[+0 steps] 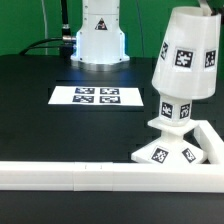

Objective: Assemble lamp

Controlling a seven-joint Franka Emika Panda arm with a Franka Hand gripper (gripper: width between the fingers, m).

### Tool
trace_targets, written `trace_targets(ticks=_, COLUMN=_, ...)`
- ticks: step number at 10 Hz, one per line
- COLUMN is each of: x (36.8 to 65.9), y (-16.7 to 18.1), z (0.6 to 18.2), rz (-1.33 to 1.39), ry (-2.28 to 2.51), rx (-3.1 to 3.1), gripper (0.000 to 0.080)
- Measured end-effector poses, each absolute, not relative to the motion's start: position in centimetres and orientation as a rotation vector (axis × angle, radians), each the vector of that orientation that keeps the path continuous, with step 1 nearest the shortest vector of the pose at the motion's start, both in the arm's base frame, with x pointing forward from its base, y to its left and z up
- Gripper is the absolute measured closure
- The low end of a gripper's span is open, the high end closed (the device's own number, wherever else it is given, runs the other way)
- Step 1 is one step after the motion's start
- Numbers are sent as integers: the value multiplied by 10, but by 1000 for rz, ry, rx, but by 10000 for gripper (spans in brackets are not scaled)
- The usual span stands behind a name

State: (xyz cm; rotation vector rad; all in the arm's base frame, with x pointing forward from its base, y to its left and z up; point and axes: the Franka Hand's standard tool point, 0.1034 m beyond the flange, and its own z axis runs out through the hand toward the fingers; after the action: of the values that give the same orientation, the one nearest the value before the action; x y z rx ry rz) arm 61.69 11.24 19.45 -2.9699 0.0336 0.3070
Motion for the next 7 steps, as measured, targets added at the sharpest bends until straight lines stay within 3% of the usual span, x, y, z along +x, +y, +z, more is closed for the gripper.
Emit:
trace_targets(ticks=5, x=620, y=105, z=166, rz=282, ry=12, rx=-2973, gripper=754)
trace_targets(ticks=7, x=618, y=104, z=162, rz=289, ry=13, rx=-2973, gripper=754)
